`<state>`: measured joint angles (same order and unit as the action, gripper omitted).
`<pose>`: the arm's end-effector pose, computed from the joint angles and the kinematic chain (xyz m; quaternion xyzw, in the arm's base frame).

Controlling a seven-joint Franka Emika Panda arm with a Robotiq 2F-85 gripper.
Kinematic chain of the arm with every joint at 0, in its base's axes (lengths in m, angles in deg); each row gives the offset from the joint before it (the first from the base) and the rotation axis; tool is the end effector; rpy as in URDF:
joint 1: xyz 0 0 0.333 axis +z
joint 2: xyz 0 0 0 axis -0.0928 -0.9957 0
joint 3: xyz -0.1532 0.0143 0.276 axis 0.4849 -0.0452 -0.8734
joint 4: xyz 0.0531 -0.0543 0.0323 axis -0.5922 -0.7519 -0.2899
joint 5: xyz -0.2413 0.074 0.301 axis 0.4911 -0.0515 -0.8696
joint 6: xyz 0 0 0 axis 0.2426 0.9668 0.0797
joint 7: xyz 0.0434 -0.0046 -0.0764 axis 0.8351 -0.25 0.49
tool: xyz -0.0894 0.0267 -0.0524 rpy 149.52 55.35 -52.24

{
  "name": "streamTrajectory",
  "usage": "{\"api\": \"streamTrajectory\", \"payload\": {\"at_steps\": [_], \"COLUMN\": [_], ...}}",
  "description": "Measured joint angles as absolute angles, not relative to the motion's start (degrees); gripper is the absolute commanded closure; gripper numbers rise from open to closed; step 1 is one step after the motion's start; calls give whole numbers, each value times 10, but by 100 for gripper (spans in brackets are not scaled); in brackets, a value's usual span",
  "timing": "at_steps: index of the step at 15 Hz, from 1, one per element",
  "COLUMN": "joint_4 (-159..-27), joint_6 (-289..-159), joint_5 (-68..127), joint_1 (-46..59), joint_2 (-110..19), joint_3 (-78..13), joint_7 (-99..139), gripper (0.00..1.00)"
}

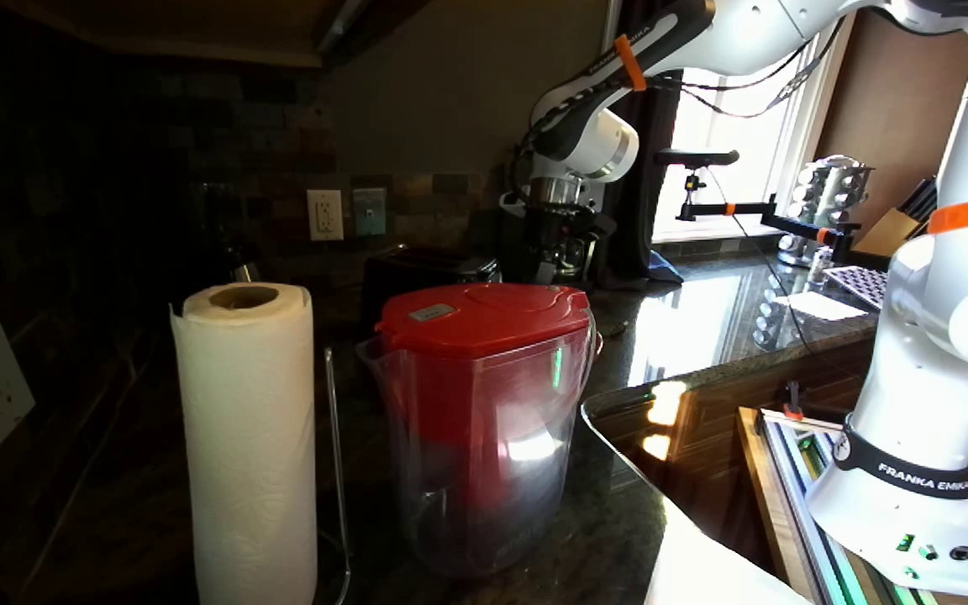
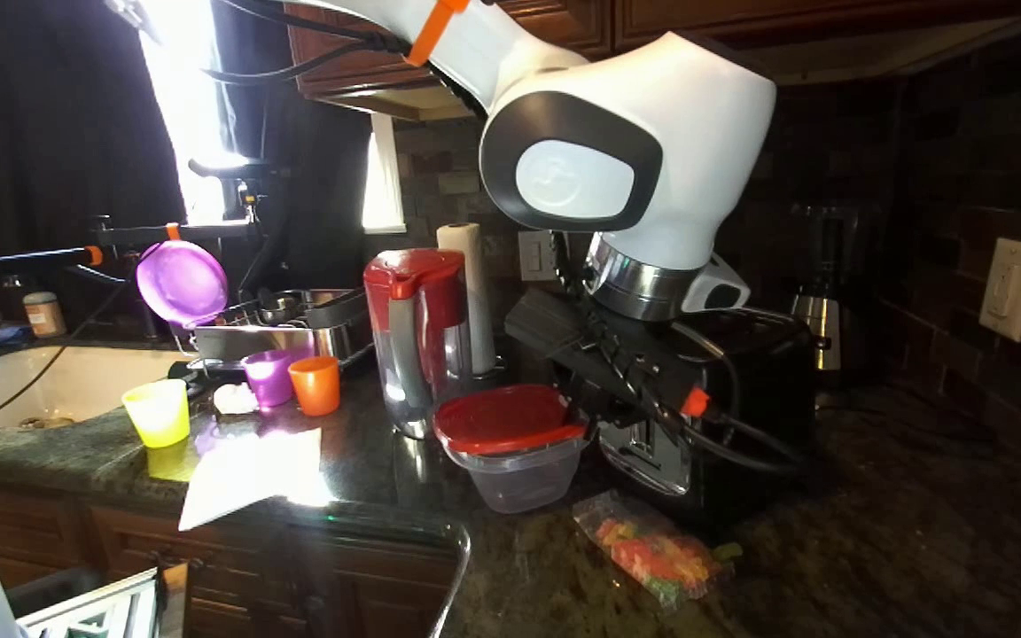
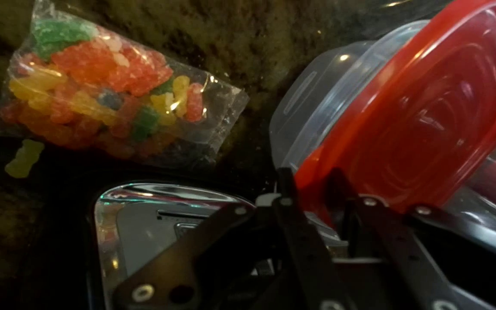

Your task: Uncover the lunchbox and put the plastic inside it

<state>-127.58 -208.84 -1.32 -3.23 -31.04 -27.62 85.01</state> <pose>0.4990 -0.1318 0.3531 -0.9495 -0.2286 -0.0598 0.2063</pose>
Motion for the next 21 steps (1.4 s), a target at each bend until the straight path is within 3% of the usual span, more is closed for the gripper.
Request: {"api": "streamTrajectory", "payload": {"at_steps": [8, 21], "joint_4": [-1240, -1208], "joint_6": [-1993, -2033], "joint_5": [-6, 261], "joint_1": [-56, -95], "joint_2": [-298, -303], "joint_3": [-259, -216], "joint_7": [855, 884], "gripper": [94, 94]}}
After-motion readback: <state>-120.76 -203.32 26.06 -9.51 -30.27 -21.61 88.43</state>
